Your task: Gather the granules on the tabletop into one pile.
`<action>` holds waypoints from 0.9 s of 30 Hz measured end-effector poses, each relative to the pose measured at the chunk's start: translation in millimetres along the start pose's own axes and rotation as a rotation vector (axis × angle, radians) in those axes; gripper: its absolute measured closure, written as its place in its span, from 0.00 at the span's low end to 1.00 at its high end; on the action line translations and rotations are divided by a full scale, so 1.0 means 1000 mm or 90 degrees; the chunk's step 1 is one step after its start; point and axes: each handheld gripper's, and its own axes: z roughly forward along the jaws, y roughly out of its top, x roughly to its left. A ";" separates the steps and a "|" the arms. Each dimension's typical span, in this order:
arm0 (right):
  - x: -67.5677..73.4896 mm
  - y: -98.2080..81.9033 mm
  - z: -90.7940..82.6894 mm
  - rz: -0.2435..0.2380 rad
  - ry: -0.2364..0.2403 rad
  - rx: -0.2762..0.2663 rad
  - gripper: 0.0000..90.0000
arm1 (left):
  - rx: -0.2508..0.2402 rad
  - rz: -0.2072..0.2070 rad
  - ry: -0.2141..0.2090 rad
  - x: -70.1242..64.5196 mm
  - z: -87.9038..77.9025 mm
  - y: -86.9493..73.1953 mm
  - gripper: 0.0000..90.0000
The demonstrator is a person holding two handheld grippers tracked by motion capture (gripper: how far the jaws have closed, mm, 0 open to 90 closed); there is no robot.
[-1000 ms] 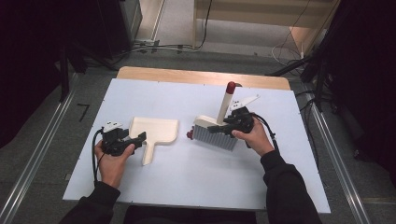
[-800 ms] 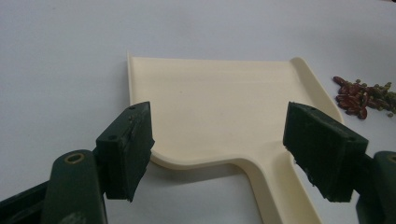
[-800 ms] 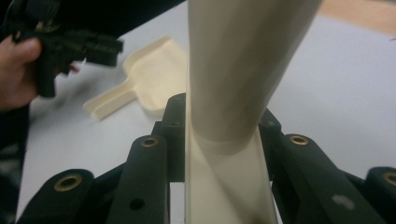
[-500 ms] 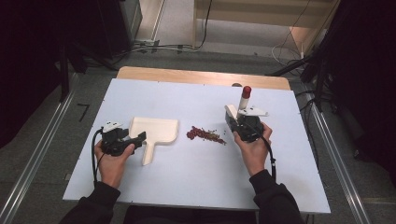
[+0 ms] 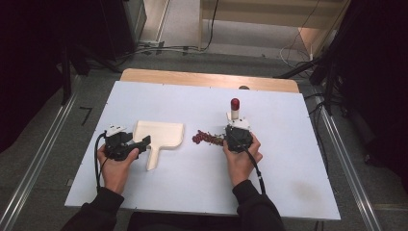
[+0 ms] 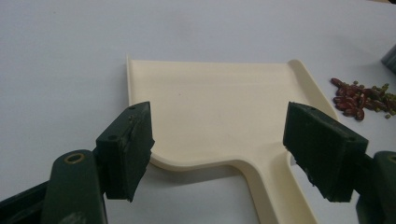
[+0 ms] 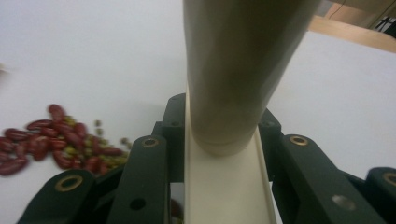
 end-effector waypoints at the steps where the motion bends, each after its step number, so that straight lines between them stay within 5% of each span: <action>1: 0.004 0.001 0.000 0.003 -0.003 -0.003 0.71 | 0.001 -0.001 -0.001 0.000 0.000 0.000 0.28; 15: 0.040 0.015 0.010 0.048 0.013 0.005 0.71 | 0.001 -0.001 -0.004 0.000 0.000 0.000 0.28; 27: 0.058 0.023 0.013 0.053 0.037 0.003 0.71 | 0.002 -0.001 -0.005 0.000 -0.001 0.000 0.28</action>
